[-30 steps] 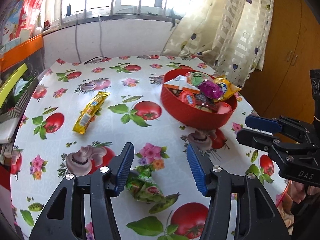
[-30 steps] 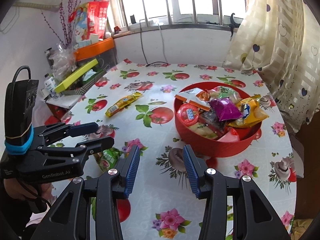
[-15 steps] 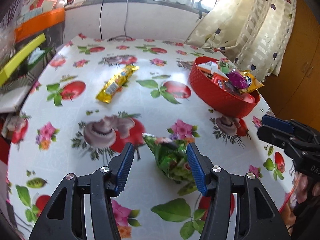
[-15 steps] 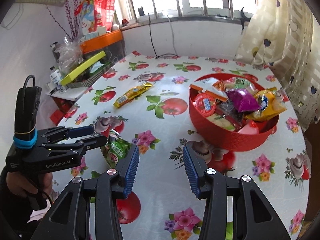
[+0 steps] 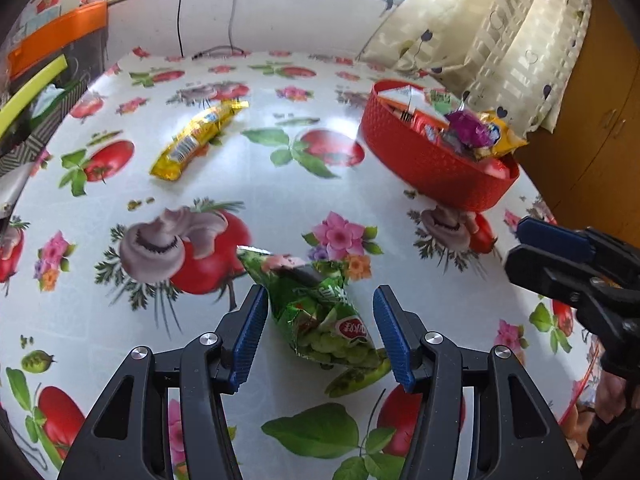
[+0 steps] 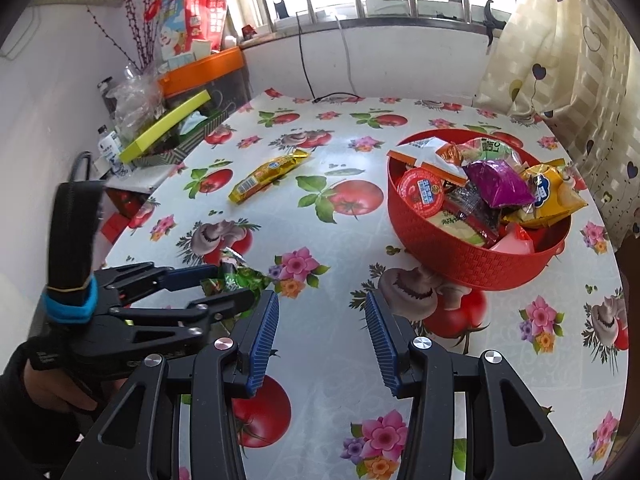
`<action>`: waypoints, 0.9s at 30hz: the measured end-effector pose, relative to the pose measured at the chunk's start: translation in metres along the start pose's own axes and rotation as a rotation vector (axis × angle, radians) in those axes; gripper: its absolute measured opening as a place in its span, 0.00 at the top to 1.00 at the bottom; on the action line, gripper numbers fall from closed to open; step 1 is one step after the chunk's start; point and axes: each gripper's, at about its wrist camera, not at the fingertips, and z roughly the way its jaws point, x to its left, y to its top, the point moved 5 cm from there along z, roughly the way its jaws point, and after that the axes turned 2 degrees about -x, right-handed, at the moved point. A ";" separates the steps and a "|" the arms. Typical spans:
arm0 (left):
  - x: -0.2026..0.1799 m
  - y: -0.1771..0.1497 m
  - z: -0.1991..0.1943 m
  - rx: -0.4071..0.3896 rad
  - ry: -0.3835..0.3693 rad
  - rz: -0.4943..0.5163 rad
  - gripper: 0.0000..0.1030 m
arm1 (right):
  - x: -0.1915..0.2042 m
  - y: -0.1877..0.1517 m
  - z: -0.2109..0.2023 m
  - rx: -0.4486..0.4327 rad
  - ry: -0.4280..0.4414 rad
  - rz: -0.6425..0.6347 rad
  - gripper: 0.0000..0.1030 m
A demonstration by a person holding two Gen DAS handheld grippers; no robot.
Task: Organize snacks
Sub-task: 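Grasp the green chip bag with the left tool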
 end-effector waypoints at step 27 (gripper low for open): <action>0.090 0.048 -0.015 -0.161 0.059 -0.075 0.61 | 0.028 0.050 0.068 0.041 0.010 -0.046 0.58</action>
